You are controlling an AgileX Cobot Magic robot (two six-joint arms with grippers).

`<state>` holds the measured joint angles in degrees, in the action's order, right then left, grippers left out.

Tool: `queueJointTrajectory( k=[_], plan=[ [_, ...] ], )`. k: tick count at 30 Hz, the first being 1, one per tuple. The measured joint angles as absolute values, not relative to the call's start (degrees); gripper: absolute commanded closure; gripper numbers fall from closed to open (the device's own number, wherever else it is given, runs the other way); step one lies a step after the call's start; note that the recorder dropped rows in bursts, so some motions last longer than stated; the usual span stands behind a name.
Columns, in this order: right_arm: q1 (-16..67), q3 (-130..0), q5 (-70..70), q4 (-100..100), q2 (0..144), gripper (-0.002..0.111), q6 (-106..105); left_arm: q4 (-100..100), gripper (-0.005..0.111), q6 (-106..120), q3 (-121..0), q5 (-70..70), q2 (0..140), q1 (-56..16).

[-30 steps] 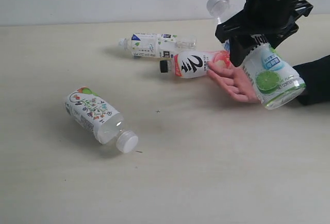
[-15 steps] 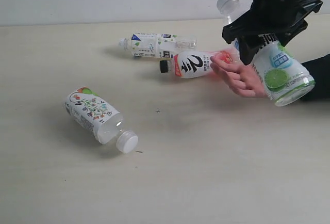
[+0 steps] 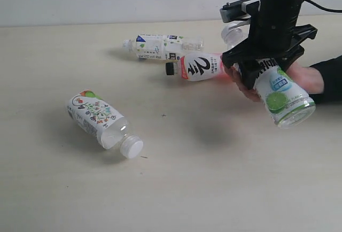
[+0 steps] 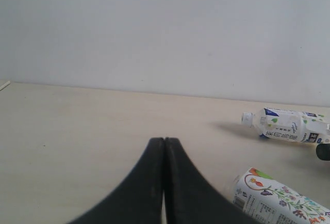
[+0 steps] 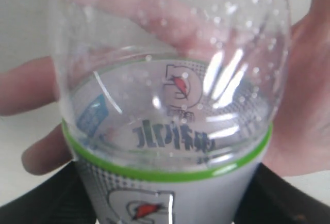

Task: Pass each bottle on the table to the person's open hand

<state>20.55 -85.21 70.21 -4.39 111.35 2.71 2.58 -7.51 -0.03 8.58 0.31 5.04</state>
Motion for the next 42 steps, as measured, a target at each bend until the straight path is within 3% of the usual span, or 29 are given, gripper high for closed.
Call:
queueJointTrajectory(
  k=[4,11,20,34,36,38,39,40,41,42],
  plan=[
    [20.55,-85.21,70.21,-4.39,111.35,0.063,2.78,2.58,0.107,-7.51,-0.03,8.58,0.31,5.04],
    [20.55,-85.21,70.21,-7.06,111.35,0.036,4.04,2.58,0.107,-7.51,-0.03,8.58,0.31,5.04],
    [20.55,-85.21,70.21,-7.43,111.35,0.010,3.64,2.58,0.107,-7.51,-0.03,8.58,0.31,5.04],
    [20.55,-89.81,69.71,-6.08,105.32,0.009,0.60,2.58,0.107,-7.51,-0.03,8.58,0.31,5.04],
    [20.55,-90.57,69.71,-5.07,101.16,0.016,0.00,2.58,0.107,-7.51,-0.03,8.58,0.31,5.04],
    [20.55,-90.85,69.71,-4.86,96.79,0.035,-0.70,2.58,0.107,-7.51,-0.03,8.58,0.31,5.04],
    [20.46,-90.85,69.71,-4.86,94.35,0.050,-1.22,2.58,0.107,-7.51,-0.03,8.58,0.31,5.04],
    [20.33,-90.85,69.71,-4.86,91.95,0.086,-1.94,2.58,0.107,-7.51,-0.03,8.58,0.31,5.04],
    [20.19,-89.67,69.71,-4.86,86.92,0.101,-2.89,2.58,0.107,-7.51,-0.03,8.58,0.31,5.04],
    [20.19,-88.66,69.71,-4.86,84.21,0.106,-3.30,2.58,0.107,-7.51,-0.03,8.58,0.31,5.04]
  ],
)
